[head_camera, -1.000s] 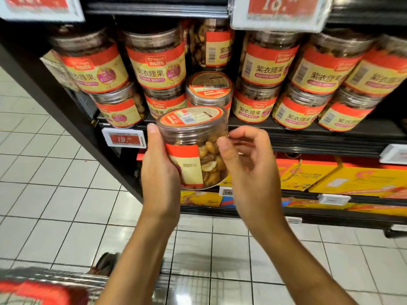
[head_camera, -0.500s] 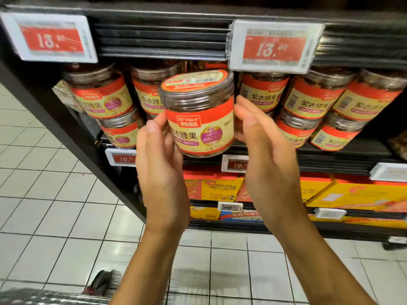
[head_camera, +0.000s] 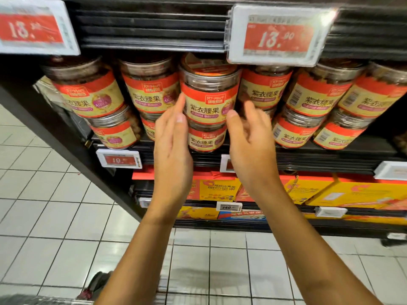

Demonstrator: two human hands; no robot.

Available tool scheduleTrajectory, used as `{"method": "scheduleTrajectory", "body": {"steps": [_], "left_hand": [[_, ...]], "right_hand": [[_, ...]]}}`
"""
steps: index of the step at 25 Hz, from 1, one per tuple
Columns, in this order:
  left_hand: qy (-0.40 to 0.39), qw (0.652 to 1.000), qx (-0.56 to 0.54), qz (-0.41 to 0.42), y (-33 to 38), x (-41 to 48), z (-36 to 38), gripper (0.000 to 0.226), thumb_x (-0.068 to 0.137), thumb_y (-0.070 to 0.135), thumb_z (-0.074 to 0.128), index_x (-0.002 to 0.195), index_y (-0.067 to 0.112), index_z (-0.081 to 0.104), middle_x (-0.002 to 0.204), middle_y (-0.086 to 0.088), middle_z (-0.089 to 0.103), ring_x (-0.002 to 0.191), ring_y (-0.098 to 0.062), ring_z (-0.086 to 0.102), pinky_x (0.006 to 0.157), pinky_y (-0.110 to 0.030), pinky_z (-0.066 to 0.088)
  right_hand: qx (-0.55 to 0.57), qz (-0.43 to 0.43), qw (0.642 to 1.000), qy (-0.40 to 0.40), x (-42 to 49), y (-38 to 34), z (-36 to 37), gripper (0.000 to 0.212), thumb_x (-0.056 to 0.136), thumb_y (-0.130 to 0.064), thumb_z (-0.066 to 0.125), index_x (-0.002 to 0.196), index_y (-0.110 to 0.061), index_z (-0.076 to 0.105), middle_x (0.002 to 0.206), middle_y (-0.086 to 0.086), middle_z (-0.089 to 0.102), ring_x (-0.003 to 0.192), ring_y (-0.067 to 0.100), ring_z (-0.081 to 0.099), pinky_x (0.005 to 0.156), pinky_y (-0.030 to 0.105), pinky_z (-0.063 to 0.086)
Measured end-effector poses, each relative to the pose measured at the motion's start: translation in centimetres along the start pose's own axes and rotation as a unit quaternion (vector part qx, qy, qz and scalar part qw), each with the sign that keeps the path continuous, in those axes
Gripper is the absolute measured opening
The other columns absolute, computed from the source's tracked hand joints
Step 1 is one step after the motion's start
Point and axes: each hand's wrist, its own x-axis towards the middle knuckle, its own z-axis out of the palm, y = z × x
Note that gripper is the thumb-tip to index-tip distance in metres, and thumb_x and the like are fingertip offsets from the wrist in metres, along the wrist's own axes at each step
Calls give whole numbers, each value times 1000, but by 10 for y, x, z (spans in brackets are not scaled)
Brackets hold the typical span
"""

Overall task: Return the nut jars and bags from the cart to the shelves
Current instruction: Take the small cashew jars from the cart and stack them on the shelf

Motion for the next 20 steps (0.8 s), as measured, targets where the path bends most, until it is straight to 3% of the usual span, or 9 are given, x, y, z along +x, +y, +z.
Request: {"method": "scheduleTrajectory", "body": {"steps": [1, 4, 9, 13, 15, 17, 20], "left_hand": [[1, 1000, -11, -6, -1, -1, -1, 47, 96, 35, 29, 138, 19, 45, 140, 4, 45, 131, -9, 43, 111, -37, 34], [-5, 1000, -19, -13, -2, 1, -2, 46, 98, 32, 32, 136, 13, 49, 140, 4, 50, 130, -3, 43, 112, -33, 34], [-2, 998, -38, -53, -11, -2, -3, 46, 95, 35, 38, 134, 15, 51, 137, 4, 54, 129, -3, 45, 112, -35, 34], [-29, 996, -43, -78, -10, -4, 7, 56, 88, 39, 43, 137, 13, 46, 139, 4, 51, 130, -4, 44, 113, -35, 32], [-18, 996, -29, -78, -7, -10, 7, 50, 92, 34, 46, 137, 13, 46, 137, 5, 52, 128, -5, 47, 112, -34, 34], [18, 995, -29, -95, -2, -20, 0, 40, 96, 25, 49, 135, 15, 50, 130, 1, 59, 122, -8, 54, 108, -33, 40], [43, 990, -31, -131, 24, -52, -22, 21, 96, 17, 49, 112, 19, 63, 99, 3, 72, 96, -12, 67, 90, -26, 51]], "right_hand": [[-2, -13, 1000, 20, -5, 3, 0, 41, 98, -21, 45, 135, -4, 44, 121, -1, 45, 103, -14, 46, 88, -1, 32], [-32, -26, 999, 27, -7, 6, 3, 39, 97, -18, 45, 134, -5, 47, 136, 5, 48, 125, 11, 45, 104, 17, 35], [-27, 1, 999, 33, -10, 8, 7, 35, 96, -15, 46, 130, -5, 52, 131, 4, 52, 108, -6, 44, 91, 0, 33], [-48, 27, 998, 27, -1, 10, 6, 36, 96, -18, 46, 129, -7, 54, 136, 3, 52, 123, 8, 46, 104, 16, 32], [-30, 46, 998, 25, -3, 12, 1, 34, 96, -18, 45, 128, -9, 55, 131, 2, 54, 113, 8, 51, 95, 15, 39], [-18, 61, 998, -2, -17, 14, -5, 30, 96, -18, 46, 124, -10, 55, 125, 5, 54, 93, 5, 54, 77, 10, 43], [-15, 76, 995, -68, -47, 6, -18, 22, 95, -19, 48, 115, -16, 56, 119, 11, 57, 86, 4, 58, 66, 4, 42]]}}
